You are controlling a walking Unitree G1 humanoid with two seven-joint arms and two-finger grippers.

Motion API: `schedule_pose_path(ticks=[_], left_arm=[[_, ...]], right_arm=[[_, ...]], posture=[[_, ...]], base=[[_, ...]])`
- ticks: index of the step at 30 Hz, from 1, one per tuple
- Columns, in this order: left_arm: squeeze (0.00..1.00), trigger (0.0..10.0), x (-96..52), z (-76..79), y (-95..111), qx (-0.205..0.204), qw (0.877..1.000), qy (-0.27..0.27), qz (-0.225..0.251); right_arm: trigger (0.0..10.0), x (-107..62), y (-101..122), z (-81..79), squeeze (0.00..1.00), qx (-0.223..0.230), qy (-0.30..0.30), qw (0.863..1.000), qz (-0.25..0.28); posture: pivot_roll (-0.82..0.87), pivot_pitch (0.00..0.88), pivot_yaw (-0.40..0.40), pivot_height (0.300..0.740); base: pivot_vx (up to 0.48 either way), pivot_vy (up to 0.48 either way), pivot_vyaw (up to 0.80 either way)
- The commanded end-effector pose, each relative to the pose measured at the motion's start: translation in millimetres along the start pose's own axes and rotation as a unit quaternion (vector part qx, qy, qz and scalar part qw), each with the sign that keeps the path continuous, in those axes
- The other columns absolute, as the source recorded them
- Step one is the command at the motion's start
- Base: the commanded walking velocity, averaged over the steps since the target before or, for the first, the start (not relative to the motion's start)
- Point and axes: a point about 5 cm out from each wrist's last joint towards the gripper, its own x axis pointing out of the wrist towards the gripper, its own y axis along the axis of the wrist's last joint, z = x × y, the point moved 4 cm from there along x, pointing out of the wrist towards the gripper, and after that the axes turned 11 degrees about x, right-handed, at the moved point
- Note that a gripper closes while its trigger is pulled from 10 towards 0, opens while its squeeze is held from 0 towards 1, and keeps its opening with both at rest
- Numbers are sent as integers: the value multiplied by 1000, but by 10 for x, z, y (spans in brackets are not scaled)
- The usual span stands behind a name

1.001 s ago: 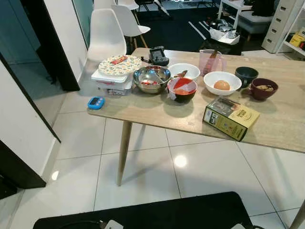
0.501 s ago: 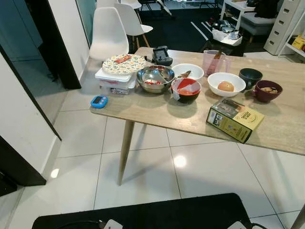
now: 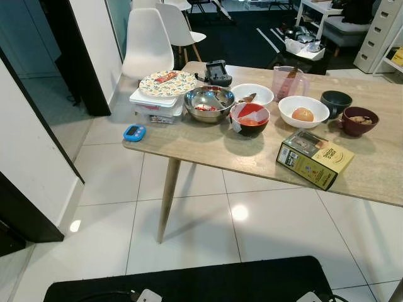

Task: Restocking fridge

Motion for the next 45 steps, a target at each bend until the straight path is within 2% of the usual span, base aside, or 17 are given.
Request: schedule_pose_path(ticks=[1,45], left_arm=[[0,10000,6,47,0,6,1000,-9,-5],[0,10000,13,90,5,0,1000,-11,-11]], right_arm=[[10000,2,-3,-25,0,7,4,1000,-2],[10000,-1,-11,-4,0,5,4,1000,-4]], posture=[[-12,0,-36,740],[-21,0,-49,740]], base=[[0,0,0],[0,0,0]])
